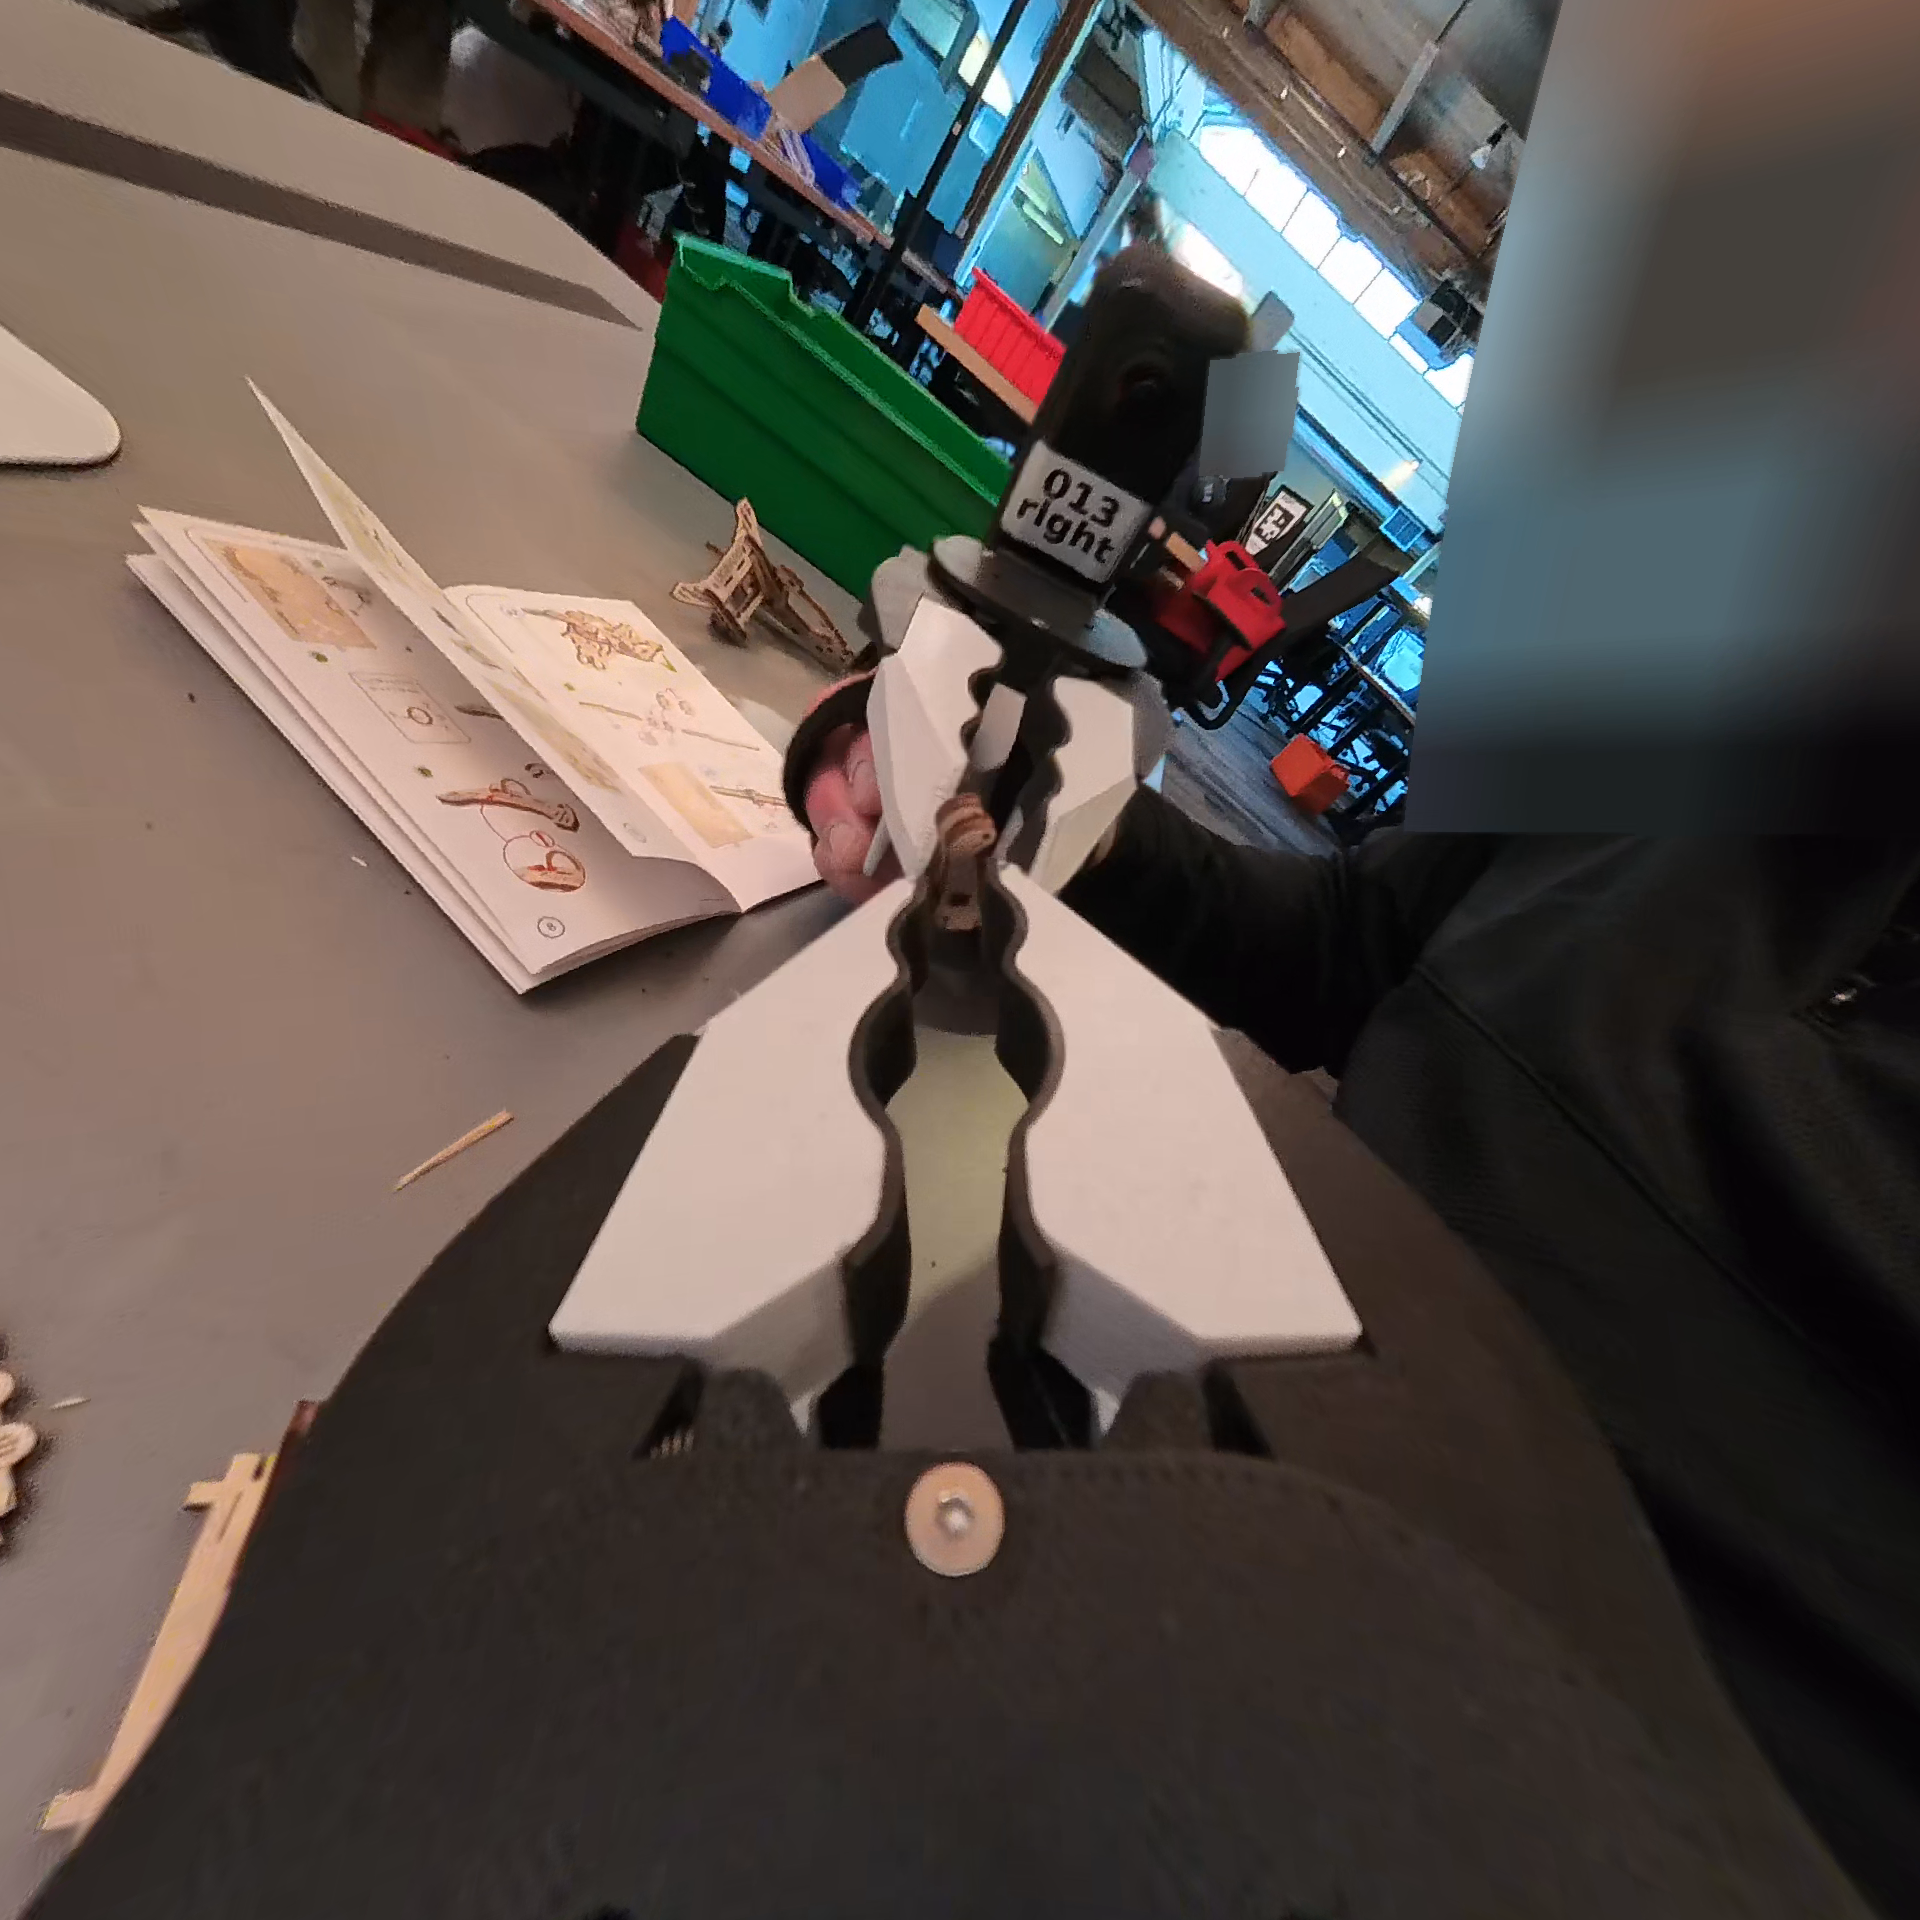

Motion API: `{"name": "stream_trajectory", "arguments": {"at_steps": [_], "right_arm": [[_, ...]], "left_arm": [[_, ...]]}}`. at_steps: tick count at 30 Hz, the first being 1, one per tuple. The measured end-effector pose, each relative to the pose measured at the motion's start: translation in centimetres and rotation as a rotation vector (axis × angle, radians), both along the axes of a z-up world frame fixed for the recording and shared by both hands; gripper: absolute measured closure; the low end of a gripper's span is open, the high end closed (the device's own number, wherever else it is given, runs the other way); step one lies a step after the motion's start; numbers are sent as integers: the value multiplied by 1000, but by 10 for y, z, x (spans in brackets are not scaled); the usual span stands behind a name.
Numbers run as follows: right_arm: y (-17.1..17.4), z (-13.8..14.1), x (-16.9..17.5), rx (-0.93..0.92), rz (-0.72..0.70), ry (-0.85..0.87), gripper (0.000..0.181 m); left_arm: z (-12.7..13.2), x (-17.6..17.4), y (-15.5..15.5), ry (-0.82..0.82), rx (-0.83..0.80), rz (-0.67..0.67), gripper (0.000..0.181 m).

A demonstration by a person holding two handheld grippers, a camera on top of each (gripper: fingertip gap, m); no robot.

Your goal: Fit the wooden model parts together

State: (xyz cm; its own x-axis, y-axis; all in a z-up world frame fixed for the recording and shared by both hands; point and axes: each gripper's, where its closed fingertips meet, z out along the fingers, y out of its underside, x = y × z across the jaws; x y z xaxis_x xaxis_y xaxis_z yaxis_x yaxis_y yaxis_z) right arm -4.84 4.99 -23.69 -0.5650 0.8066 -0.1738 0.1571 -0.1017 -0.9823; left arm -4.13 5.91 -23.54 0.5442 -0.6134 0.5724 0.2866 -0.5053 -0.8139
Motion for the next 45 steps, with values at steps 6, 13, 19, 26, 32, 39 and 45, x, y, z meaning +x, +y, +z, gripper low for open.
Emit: {"name": "stream_trajectory", "arguments": {"at_steps": [6,13,19,26,32,39,45], "right_arm": [[-1,3,0,-57,23,-1,169],[-1,6,0,-94,26,4,170],[-2,7,0,-146,45,-7,170],[7,21,5,-277,64,44,181],[2,14,0,-218,72,4,152],[-4,12,1,-210,94,-6,164],[-5,13,4,-230,118,-8,169]], "left_arm": [[3,0,-2,55,28,-9,175],[5,-1,-2,80,33,-11,175],[6,-1,-3,153,54,-20,176],[11,-10,-6,193,87,-19,175],[9,-2,-6,167,72,-46,175],[9,2,-5,190,79,-64,175],[9,3,-7,229,105,-83,175]]}}
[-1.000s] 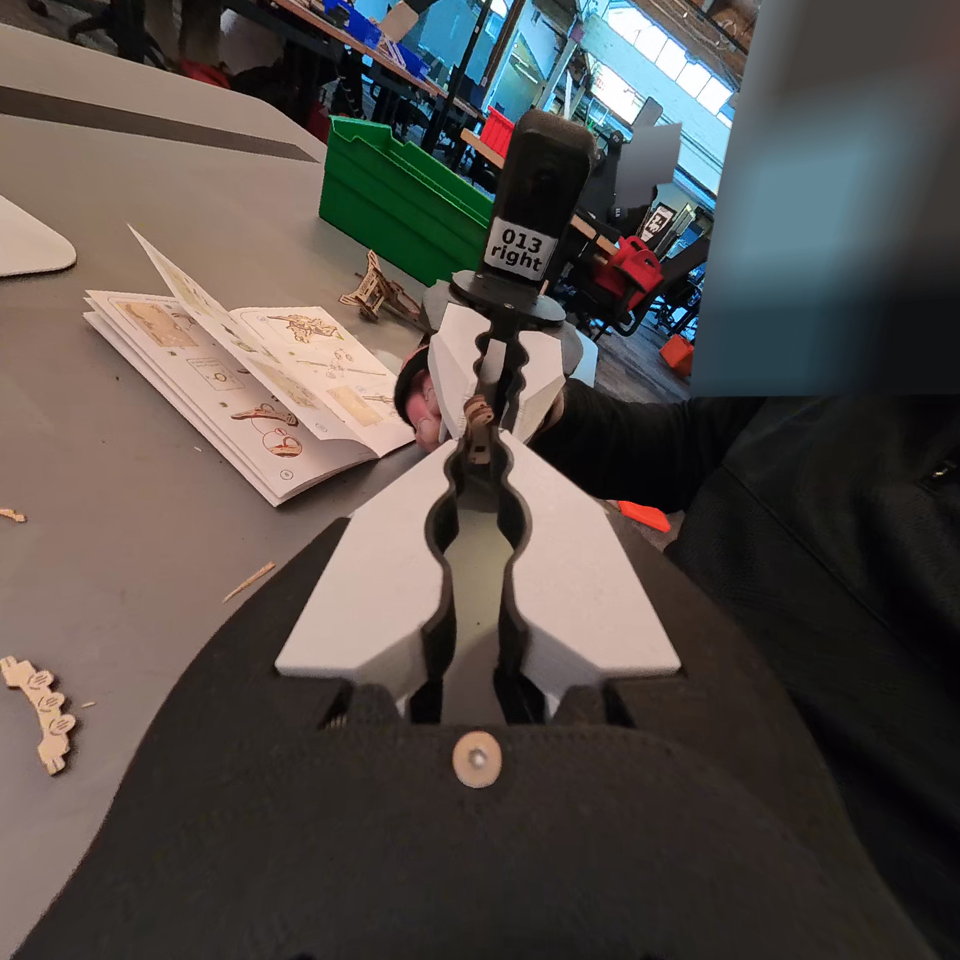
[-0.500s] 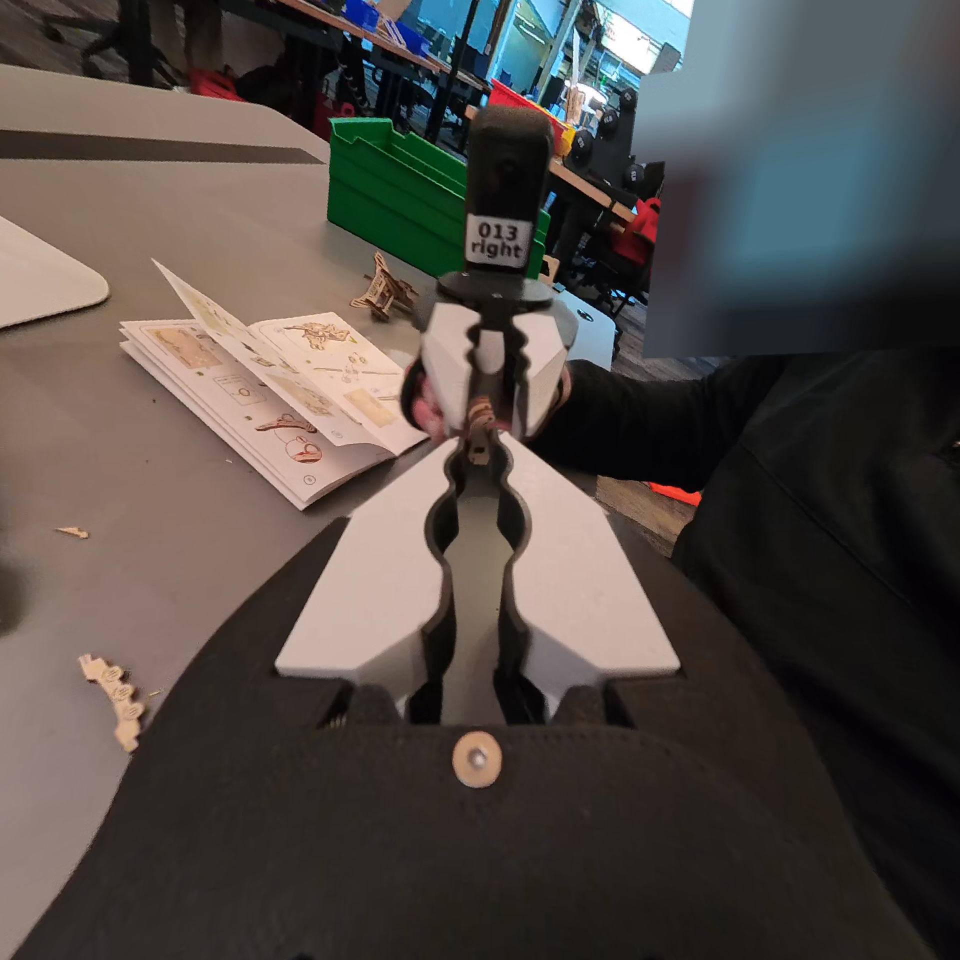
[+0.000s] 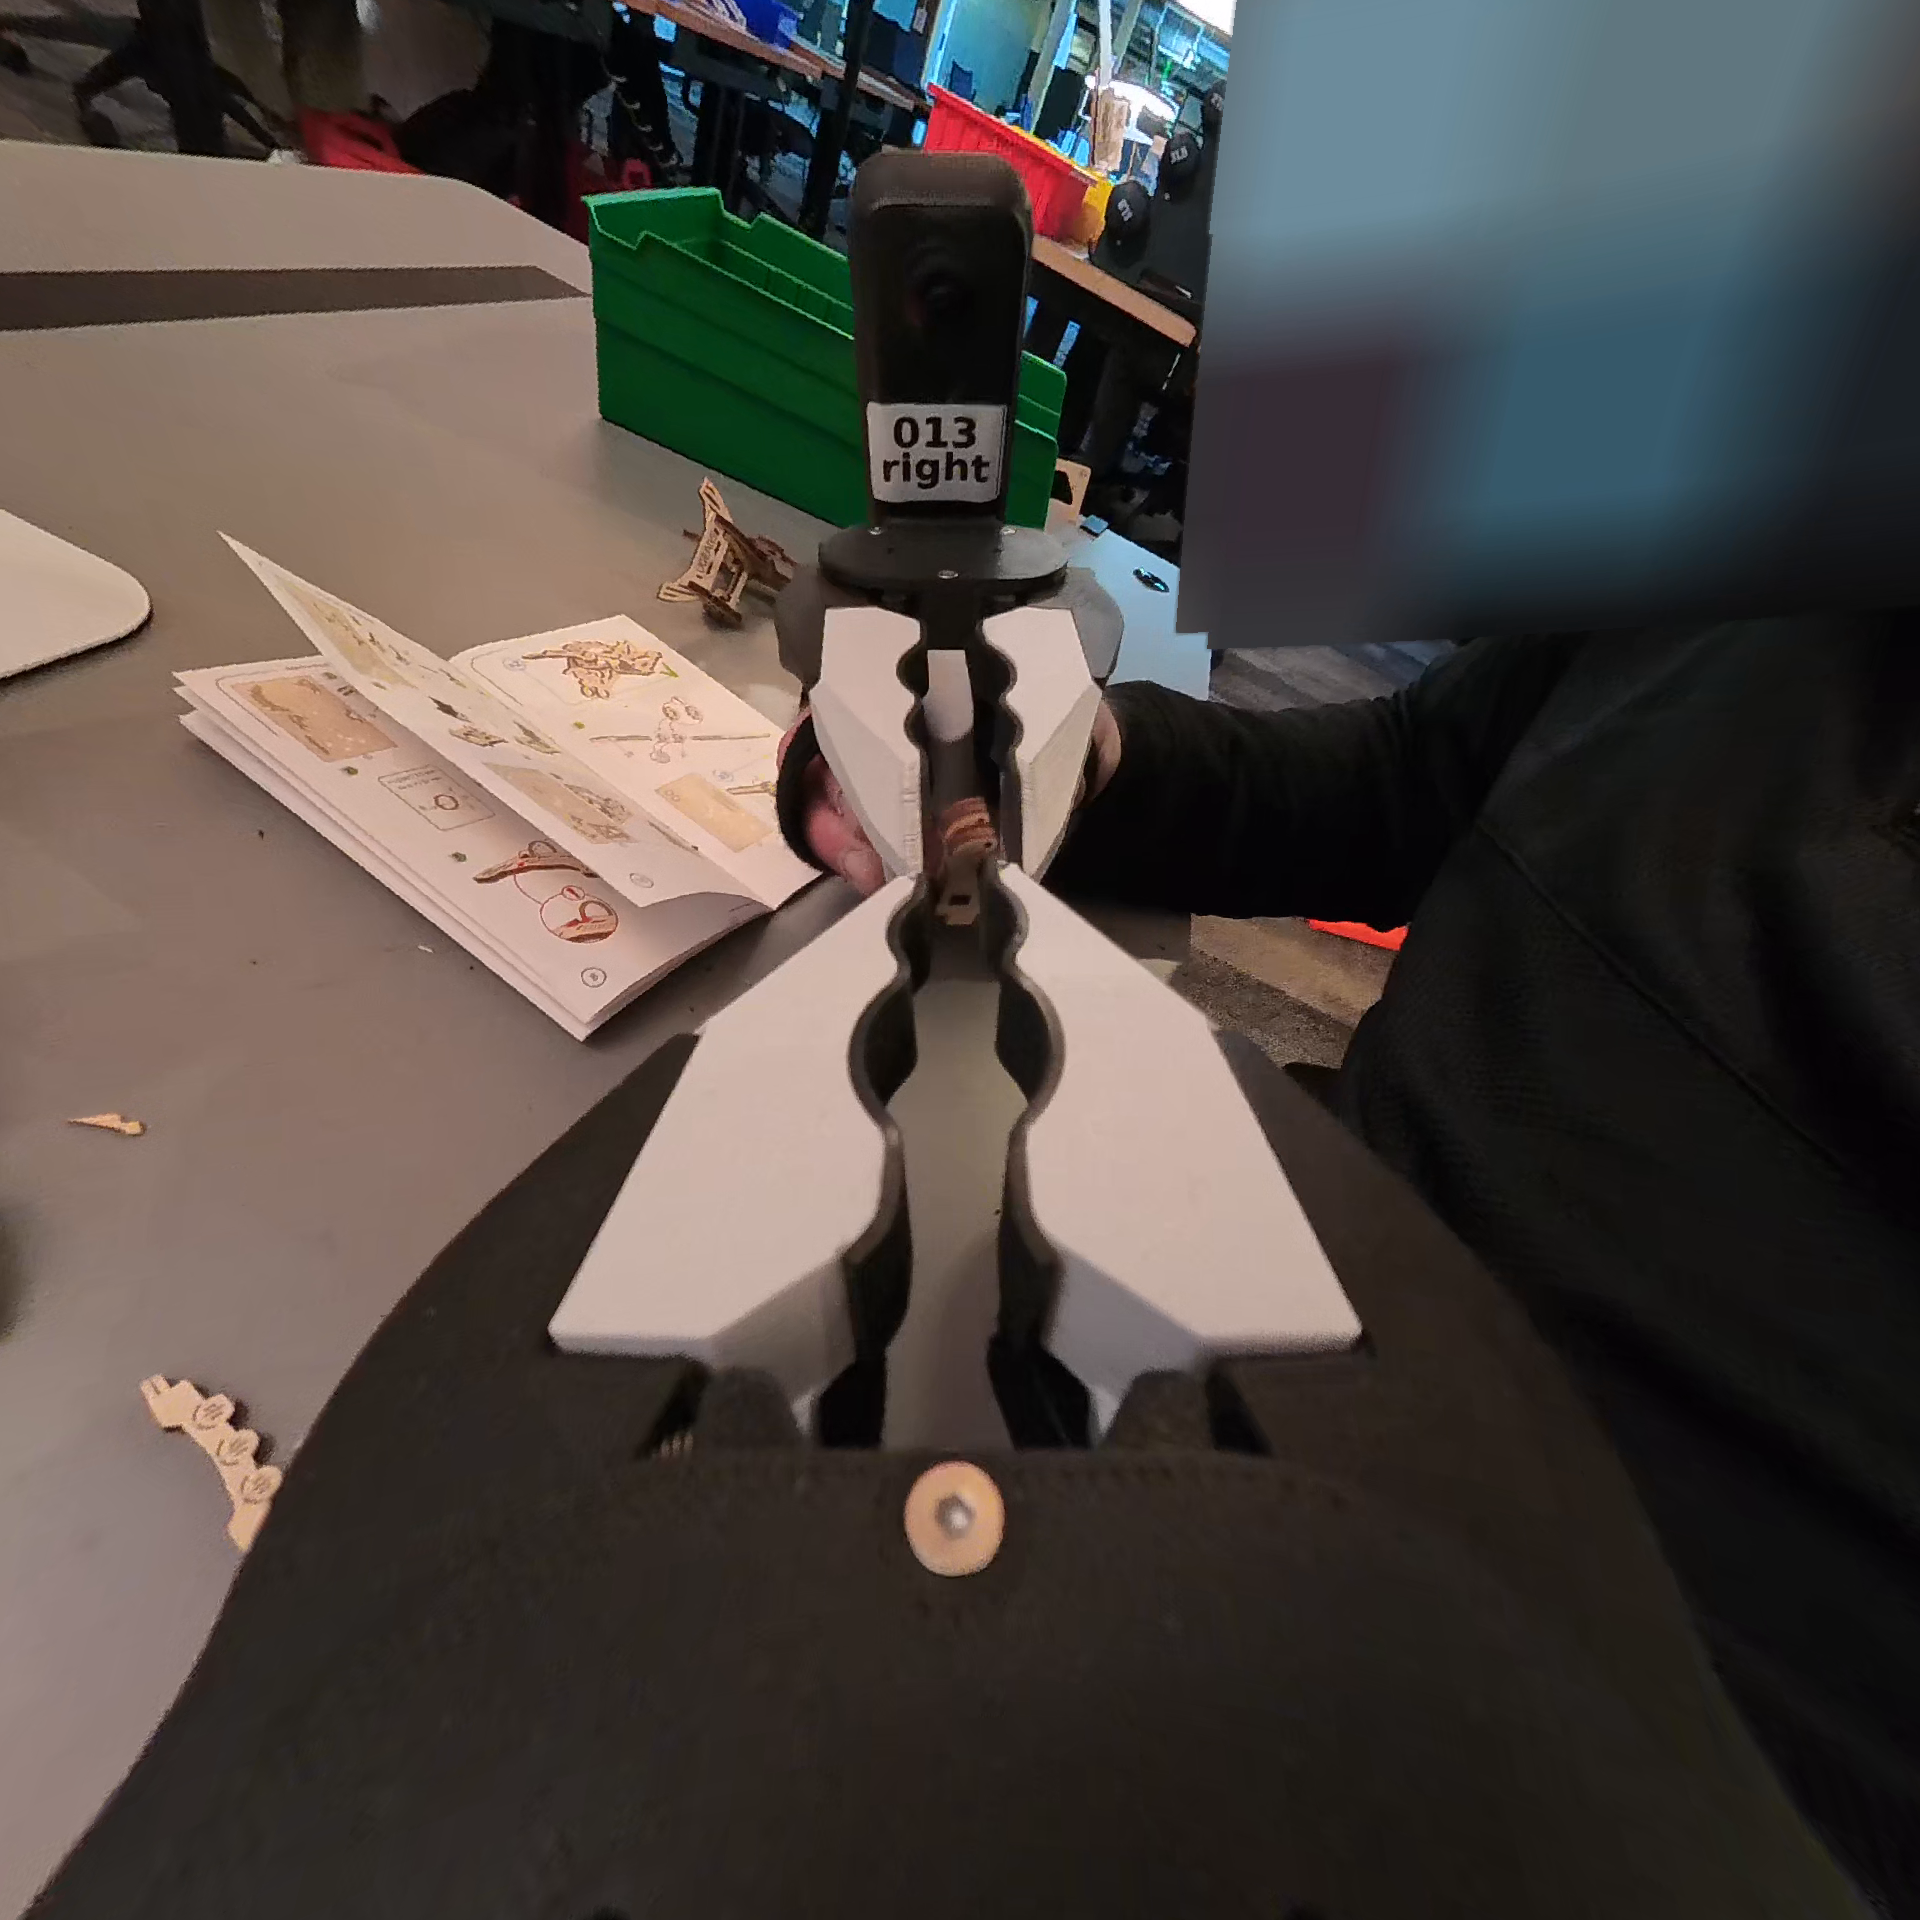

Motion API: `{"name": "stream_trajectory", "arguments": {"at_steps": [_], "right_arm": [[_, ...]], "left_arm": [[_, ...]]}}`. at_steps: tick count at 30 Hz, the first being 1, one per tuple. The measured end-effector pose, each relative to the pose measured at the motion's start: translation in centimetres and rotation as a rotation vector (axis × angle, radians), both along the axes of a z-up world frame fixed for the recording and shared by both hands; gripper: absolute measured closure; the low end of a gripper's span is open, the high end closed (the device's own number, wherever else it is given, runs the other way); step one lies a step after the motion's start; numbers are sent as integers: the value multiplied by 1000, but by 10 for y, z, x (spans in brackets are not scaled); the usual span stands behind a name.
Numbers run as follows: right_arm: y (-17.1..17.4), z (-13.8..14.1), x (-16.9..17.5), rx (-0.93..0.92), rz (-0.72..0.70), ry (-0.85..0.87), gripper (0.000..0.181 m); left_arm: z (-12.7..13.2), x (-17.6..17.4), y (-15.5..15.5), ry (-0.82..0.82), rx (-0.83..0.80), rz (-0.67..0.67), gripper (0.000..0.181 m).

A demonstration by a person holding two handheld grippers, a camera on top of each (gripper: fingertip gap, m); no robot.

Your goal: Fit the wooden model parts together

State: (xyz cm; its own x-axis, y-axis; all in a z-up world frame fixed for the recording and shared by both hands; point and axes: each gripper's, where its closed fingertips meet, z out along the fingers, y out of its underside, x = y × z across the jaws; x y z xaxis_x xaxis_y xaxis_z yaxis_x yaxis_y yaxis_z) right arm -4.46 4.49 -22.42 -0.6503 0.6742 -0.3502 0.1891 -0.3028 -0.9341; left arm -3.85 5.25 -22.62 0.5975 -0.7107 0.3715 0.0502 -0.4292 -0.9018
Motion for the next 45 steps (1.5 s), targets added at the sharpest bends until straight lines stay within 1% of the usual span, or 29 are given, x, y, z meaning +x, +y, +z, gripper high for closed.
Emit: {"name": "stream_trajectory", "arguments": {"at_steps": [9,14,17,23,26,28,30,31,33,35,38,39,40,43,44,45], "right_arm": [[-1,1,-1,11,-2,17,168],[-3,1,1,-11,21,-1,169],[-1,3,1,-12,7,8,169],[7,9,0,18,-78,50,169],[18,17,3,-3,-136,89,169],[24,17,2,11,-173,96,169],[23,17,2,16,-163,98,168],[24,13,1,29,-151,71,168],[23,0,-1,121,-159,18,168],[17,-21,-2,212,-130,-77,168],[6,-46,-1,372,-91,-165,168],[4,-56,-1,405,-79,-210,165],[3,-64,-1,437,-71,-245,159],[3,-60,-1,462,-83,-217,154],[5,-57,-2,447,-91,-211,156],[6,-50,-2,418,-104,-184,163]], "left_arm": [[1,0,-2,77,39,-31,175],[1,1,-2,231,100,-39,175],[4,0,0,284,120,-40,175],[9,-2,8,264,133,-2,175],[8,-15,12,234,105,46,175],[11,-19,9,188,102,49,175],[9,-21,8,194,100,58,175],[8,-21,7,174,86,55,175],[7,-22,6,146,84,55,175],[4,-25,5,142,76,58,175],[-1,-28,4,159,68,69,175],[-3,-28,4,177,64,70,175],[-7,-29,4,215,64,76,175],[-14,-26,3,267,61,70,175],[-15,-26,4,273,61,72,175],[-15,-25,3,268,60,67,175]]}}
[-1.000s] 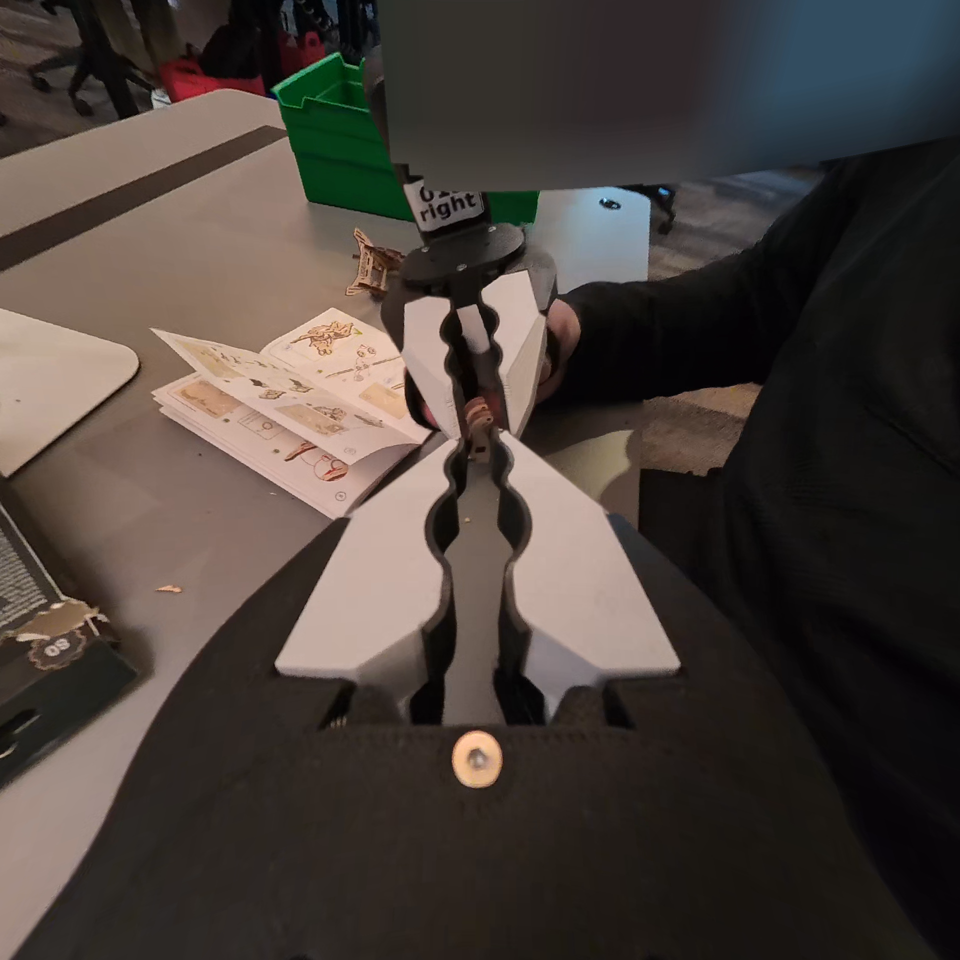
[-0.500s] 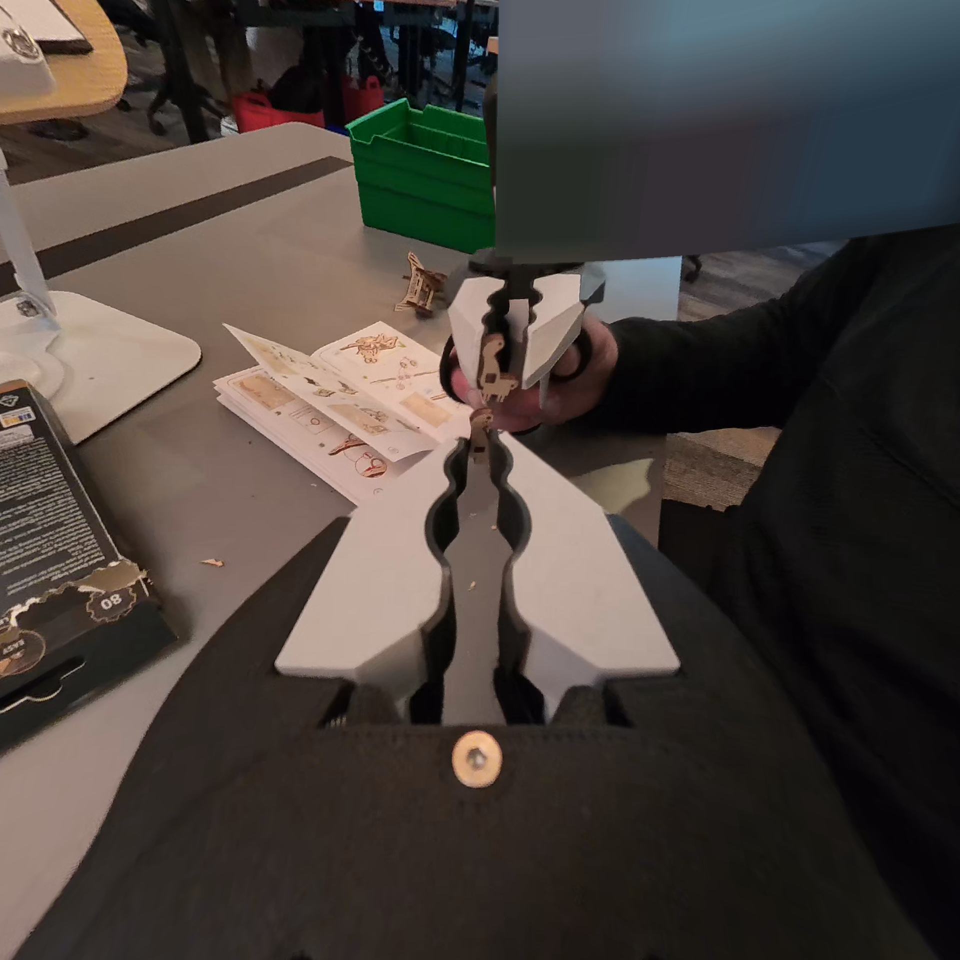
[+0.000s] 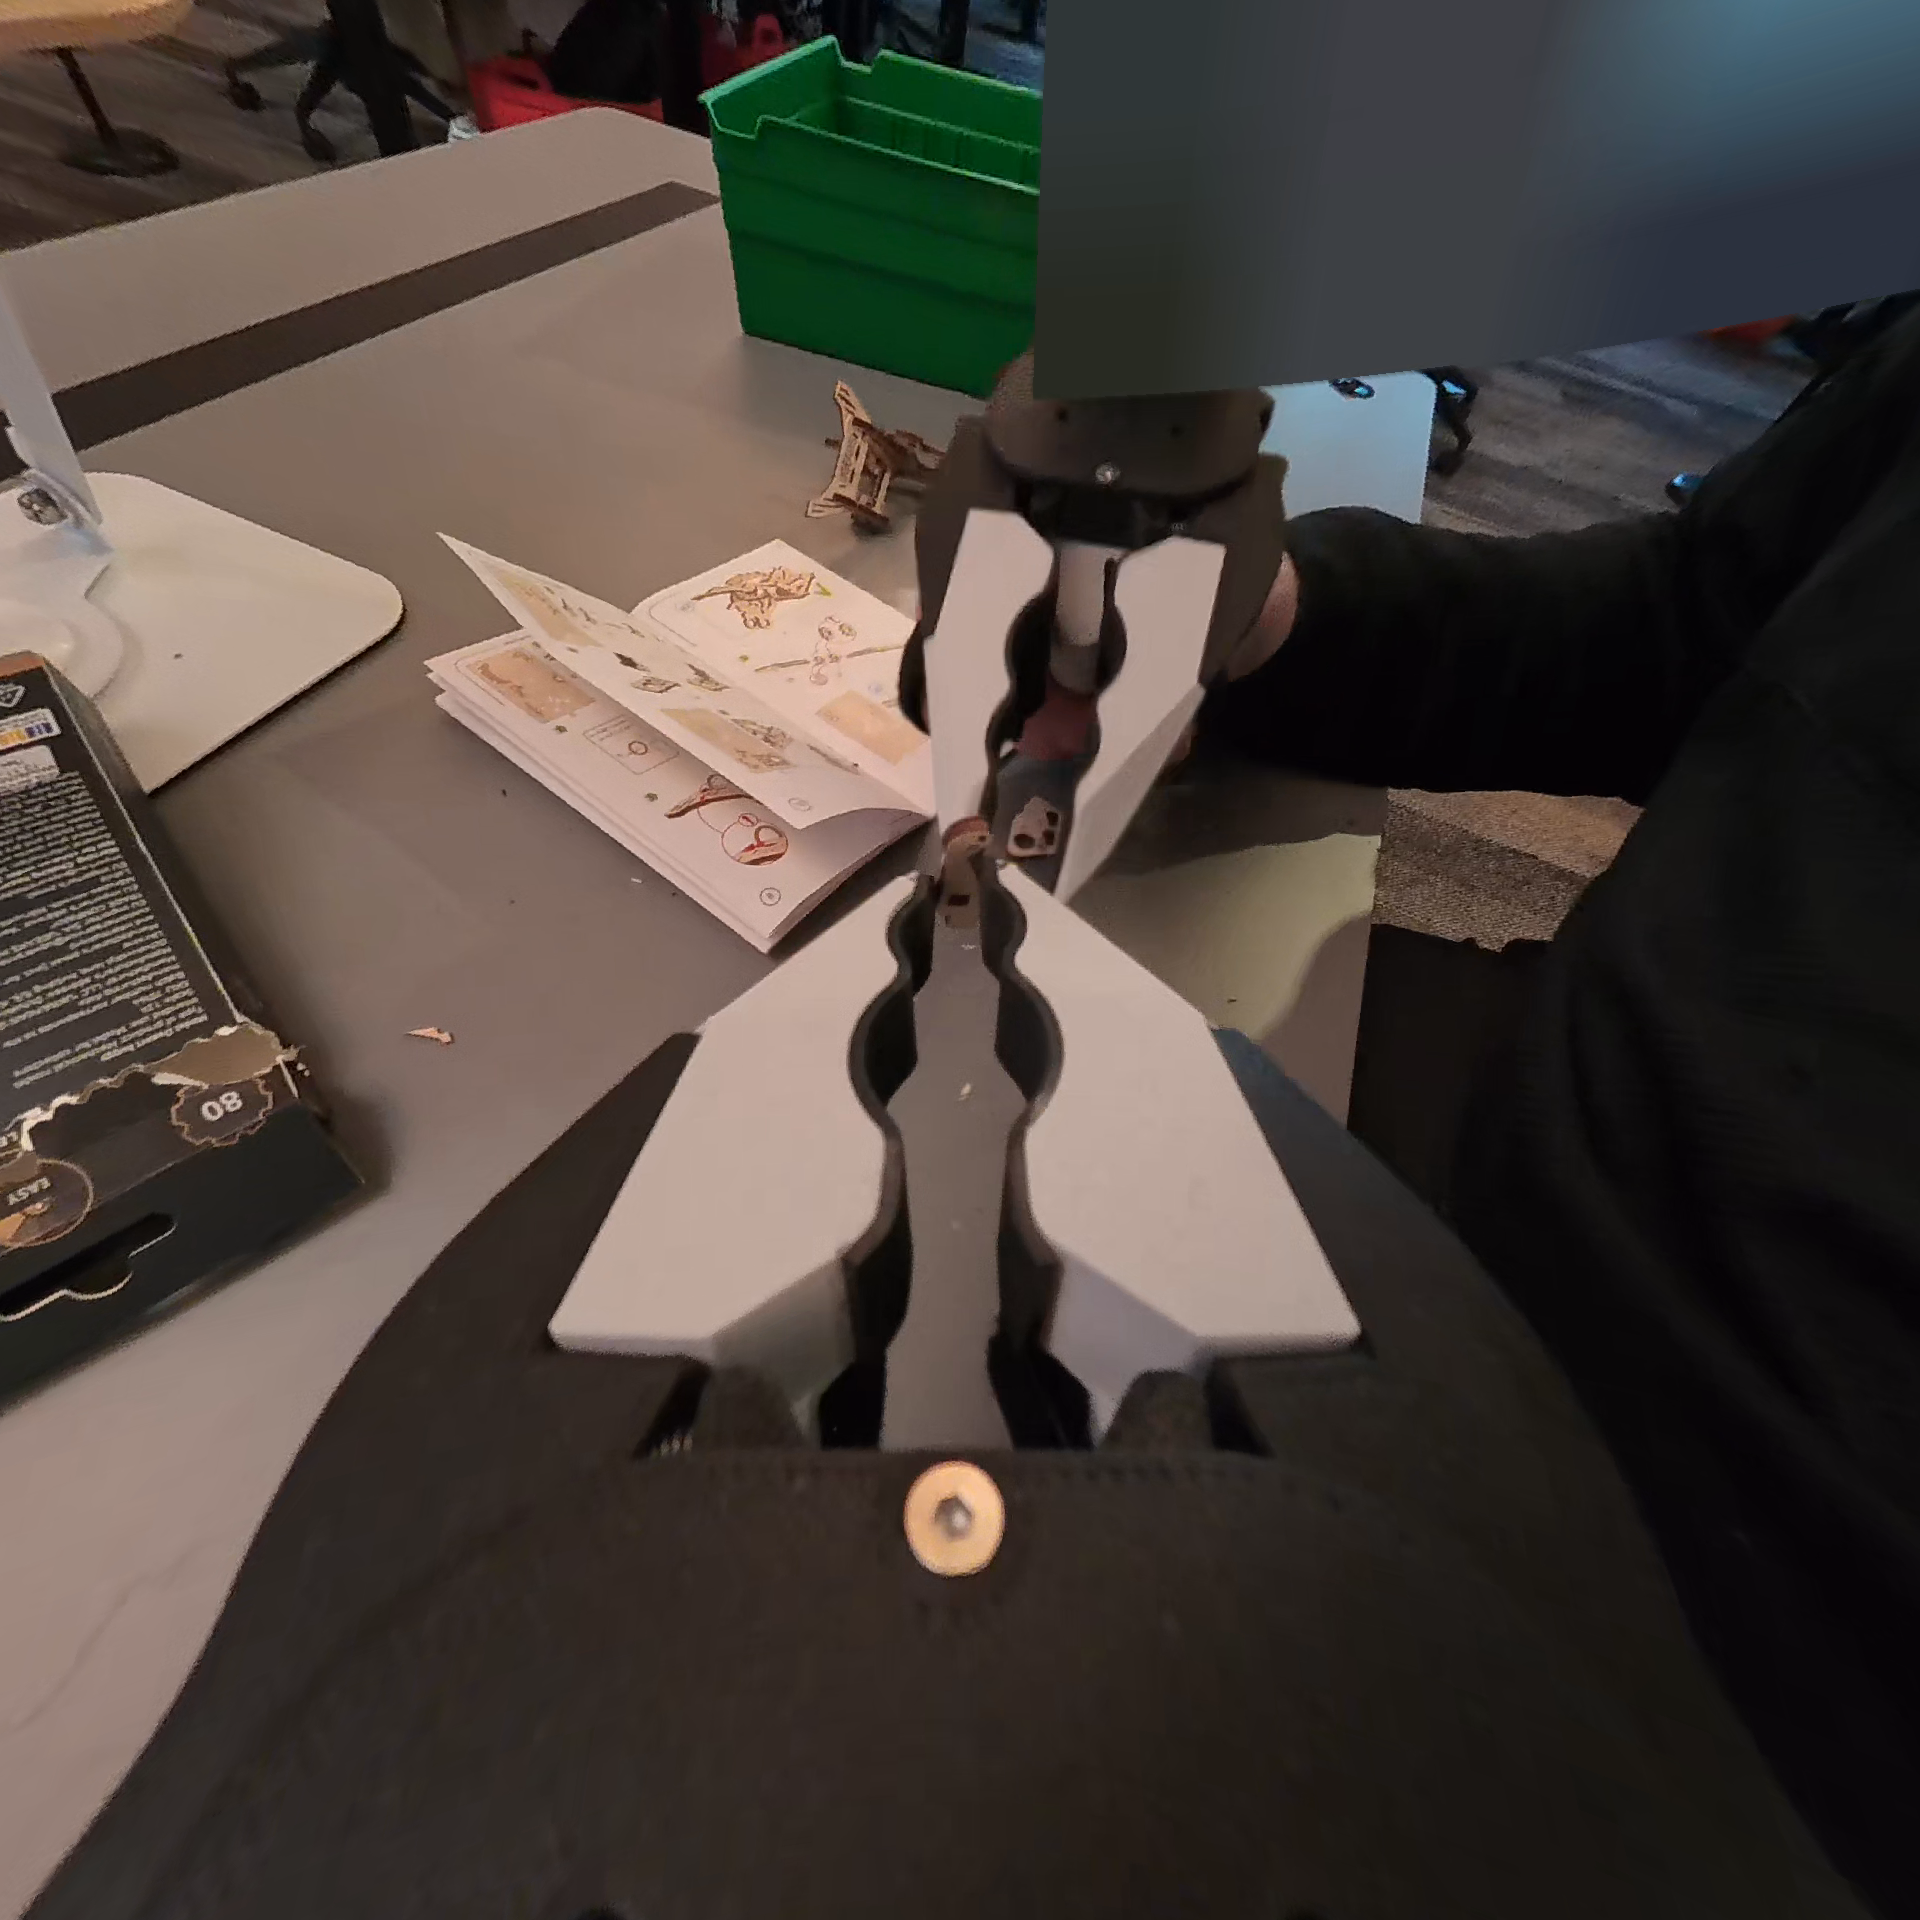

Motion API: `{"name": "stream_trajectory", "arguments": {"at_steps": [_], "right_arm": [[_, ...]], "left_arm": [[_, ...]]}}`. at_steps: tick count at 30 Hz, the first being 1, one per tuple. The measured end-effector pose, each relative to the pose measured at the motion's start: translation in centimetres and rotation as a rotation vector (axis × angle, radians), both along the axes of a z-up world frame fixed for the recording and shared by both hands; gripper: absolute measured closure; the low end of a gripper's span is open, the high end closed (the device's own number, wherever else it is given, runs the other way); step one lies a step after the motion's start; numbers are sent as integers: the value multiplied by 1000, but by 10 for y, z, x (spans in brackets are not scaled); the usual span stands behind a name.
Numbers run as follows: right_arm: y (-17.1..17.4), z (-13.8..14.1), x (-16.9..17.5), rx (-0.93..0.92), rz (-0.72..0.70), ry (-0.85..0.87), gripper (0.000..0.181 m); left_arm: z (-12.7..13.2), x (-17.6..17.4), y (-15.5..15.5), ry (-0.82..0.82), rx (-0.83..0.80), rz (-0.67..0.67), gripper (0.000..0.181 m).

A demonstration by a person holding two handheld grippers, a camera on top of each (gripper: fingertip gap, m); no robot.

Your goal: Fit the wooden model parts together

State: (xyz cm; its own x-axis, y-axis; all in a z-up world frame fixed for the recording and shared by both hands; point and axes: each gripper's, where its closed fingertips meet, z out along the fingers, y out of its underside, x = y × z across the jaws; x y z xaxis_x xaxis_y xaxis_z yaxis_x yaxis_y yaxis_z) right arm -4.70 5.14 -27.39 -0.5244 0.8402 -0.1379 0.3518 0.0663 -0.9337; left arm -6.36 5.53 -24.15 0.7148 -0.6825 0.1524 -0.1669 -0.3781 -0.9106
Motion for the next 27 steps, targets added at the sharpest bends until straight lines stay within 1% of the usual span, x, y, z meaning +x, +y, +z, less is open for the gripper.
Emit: {"name": "stream_trajectory", "arguments": {"at_steps": [3,6,9,13,15,20,27], "right_arm": [[1,24,-1,-71,-3,94,172],[-3,38,-5,-153,14,141,172],[-9,46,-5,-202,43,171,172],[-11,48,-3,-206,62,185,176],[-11,48,-3,-213,72,189,181],[-12,52,0,-231,81,209,181],[-8,52,-1,-118,14,235,181]], "left_arm": [[5,5,-3,-71,-14,-33,175],[13,13,-7,-133,-11,-77,175],[12,20,-8,-137,-22,-107,175],[12,21,-9,-154,-34,-120,175],[14,23,-10,-174,-36,-135,175],[18,25,-10,-231,-29,-146,175],[20,24,-7,-259,7,-105,175]]}}
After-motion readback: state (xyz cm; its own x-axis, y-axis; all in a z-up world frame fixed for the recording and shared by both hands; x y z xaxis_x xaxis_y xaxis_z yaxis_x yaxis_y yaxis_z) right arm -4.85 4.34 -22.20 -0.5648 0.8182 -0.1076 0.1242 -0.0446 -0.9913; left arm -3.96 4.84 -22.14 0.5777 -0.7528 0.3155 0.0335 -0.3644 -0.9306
